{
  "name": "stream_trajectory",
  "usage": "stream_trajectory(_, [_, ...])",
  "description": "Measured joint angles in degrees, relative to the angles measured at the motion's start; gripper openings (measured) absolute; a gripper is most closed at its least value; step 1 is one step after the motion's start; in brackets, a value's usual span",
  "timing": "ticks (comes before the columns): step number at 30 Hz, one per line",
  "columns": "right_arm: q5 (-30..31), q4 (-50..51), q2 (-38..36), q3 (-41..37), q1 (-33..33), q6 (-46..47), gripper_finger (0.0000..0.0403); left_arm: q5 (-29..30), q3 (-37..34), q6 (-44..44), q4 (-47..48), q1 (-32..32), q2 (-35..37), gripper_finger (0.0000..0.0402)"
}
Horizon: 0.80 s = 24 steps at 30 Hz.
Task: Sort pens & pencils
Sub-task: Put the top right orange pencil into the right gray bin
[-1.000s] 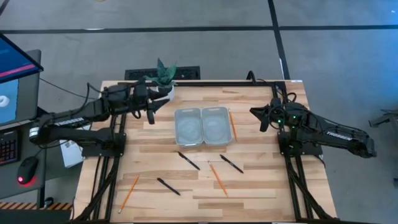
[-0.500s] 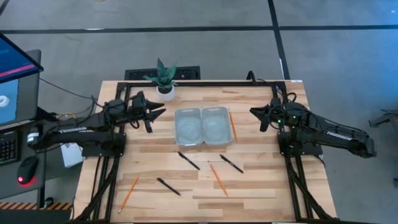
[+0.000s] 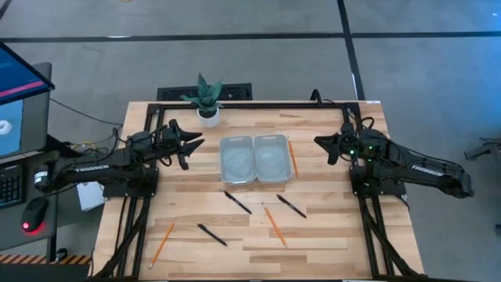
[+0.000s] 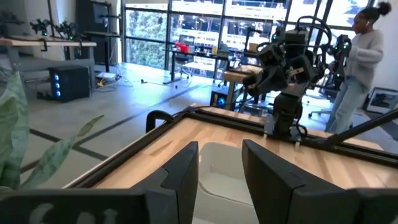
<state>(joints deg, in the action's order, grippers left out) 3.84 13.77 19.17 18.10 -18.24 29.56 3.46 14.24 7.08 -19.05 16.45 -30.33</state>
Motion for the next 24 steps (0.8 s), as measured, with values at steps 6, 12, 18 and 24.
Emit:
stream_trajectory(6, [0.02, 11.32, 4.68, 7.21, 1.40, -2.81, 0.0095, 0.00, 0.00, 0.22, -1.19, 0.00, 0.00, 0.0115])
stream_trajectory(12, [-0.08, 19.98, 13.52, 15.43, 3.24, -4.53, 0.0124, 0.00, 0.00, 0.25, -1.55, 0.00, 0.02, 0.0115])
stream_trajectory(18, [-3.30, 28.95, 21.54, 20.99, 4.04, -4.55, 0.0187, 0.03, 0.00, 0.27, -1.48, 0.01, 0.00, 0.0115])
stream_trajectory(24, [-5.74, 29.47, 27.65, 21.59, 7.25, -8.73, 0.0241, 0.48, 0.00, 0.27, -1.45, 0.00, 0.00, 0.0115])
